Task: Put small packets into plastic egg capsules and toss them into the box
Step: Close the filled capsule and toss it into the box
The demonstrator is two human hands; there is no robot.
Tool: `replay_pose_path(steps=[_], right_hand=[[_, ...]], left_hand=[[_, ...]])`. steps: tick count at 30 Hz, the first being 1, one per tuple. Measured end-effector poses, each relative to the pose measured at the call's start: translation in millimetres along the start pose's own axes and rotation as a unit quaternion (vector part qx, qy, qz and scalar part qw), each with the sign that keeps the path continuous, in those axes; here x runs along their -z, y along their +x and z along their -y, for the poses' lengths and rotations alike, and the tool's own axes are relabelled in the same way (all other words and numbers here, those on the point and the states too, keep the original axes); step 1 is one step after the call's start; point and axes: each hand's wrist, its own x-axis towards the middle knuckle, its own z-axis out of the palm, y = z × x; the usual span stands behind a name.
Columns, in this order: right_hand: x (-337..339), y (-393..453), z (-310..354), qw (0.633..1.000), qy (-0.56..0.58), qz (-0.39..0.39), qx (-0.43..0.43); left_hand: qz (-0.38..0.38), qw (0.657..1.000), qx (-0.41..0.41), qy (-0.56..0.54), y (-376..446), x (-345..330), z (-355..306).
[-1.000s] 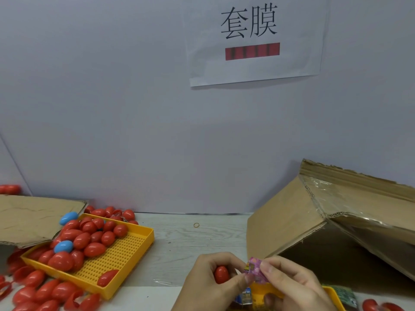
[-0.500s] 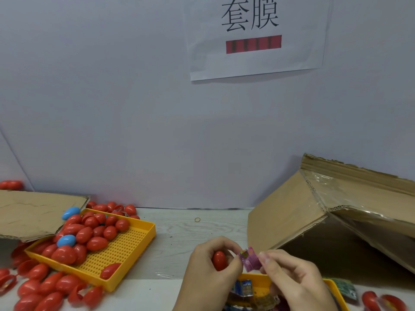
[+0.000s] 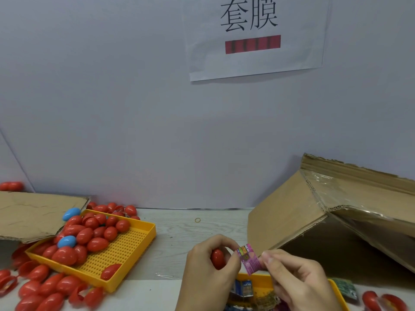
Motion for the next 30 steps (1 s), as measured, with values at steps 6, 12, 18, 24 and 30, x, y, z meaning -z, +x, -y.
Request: replay_pose_path(steps=[6,12,18,24,30], right_hand=[[-2.9,-0.9,1.9,1.000,-0.023,-0.007,-0.010],[-4.5,-2.8,3.3,0.999,-0.042,-0.032,-0.001],[-5.8,-3.2,3.5,0.995,-0.073,-0.068,0.018],[-2.4,1.1,-3.5,0.987,-0.141,-0.069,0.026],[1.7,1.4,-5.1,0.988,-0.138,-0.059,0.033]], left_hand=[[-0.008,1.000,-0.018,-0.012,-0.9,-0.7,-1.9],[0.013,0.997,-0.065,0.041,-2.3,-2.0,1.3],[0.044,0.989,-0.110,0.091,-2.5,-4.2,1.4],[0.045,0.984,-0.130,0.115,-2.0,-5.9,3.8],[0.007,0.993,-0.095,0.071,0.3,-4.6,3.8]])
